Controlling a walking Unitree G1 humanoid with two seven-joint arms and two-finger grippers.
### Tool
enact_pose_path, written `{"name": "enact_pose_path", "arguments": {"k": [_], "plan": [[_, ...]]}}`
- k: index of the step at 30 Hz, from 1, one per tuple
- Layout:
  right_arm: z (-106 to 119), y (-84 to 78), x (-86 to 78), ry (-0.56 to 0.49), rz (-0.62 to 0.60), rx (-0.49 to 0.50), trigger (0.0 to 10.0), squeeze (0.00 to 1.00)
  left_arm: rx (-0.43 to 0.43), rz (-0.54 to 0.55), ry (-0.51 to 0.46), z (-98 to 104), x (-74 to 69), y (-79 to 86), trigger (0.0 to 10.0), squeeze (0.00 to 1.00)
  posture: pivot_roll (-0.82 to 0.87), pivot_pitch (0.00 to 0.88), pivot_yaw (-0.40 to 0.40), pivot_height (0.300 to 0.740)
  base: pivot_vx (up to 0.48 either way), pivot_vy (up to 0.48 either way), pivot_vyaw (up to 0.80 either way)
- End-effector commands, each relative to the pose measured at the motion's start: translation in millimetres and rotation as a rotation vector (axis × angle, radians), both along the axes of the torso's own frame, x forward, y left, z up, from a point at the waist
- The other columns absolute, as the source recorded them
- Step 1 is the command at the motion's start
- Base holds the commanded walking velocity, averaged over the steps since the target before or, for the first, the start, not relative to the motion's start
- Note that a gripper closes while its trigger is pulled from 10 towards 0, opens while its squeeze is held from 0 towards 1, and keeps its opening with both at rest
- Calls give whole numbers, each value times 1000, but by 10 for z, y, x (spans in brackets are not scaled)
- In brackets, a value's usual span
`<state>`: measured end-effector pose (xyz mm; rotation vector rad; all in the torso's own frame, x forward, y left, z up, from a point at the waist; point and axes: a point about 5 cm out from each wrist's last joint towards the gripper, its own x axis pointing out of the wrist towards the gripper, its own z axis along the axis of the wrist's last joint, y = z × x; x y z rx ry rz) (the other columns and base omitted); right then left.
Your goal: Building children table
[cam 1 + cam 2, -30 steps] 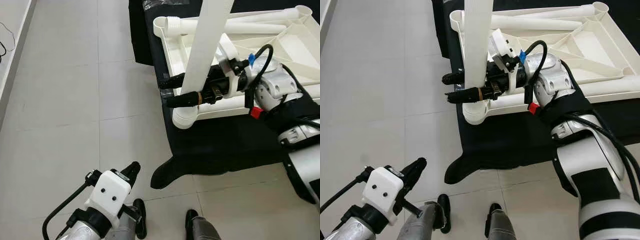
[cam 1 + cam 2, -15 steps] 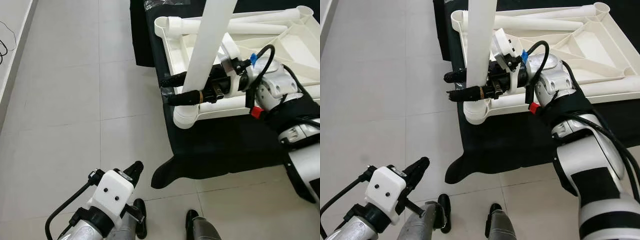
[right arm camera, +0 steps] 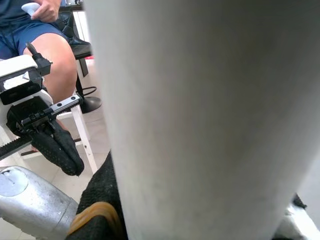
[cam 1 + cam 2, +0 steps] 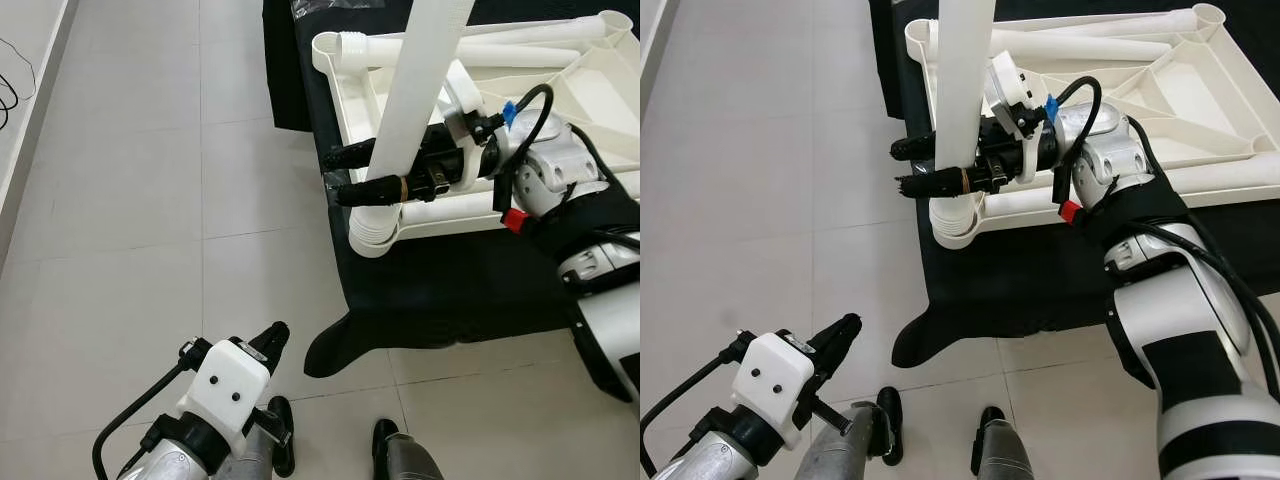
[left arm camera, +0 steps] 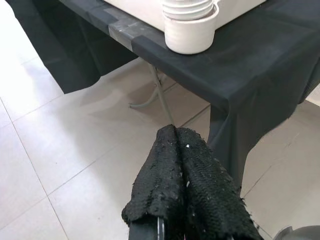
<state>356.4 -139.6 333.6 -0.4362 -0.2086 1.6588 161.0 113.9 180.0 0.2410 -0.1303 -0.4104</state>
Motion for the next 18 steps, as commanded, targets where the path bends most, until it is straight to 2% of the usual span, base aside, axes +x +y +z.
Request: {"name": "enact_pose_path", "arguments": {"k": [1,8,18], "plan": [[-19,-25,-8,1,11,-27,10000,0,0,-4,30,-28,-42,-6,10000,0,191,399,15,740,0,0,0],[-21,-51,-32,3,19,-15,10000,0,7,-1,30,0,-66,20,10000,0,206,419,25,740,0,0,0],[-27,-57,-72,6,40,-17,10000,0,22,15,18,38,-28,92,10000,0,203,428,34,740,0,0,0]]}}
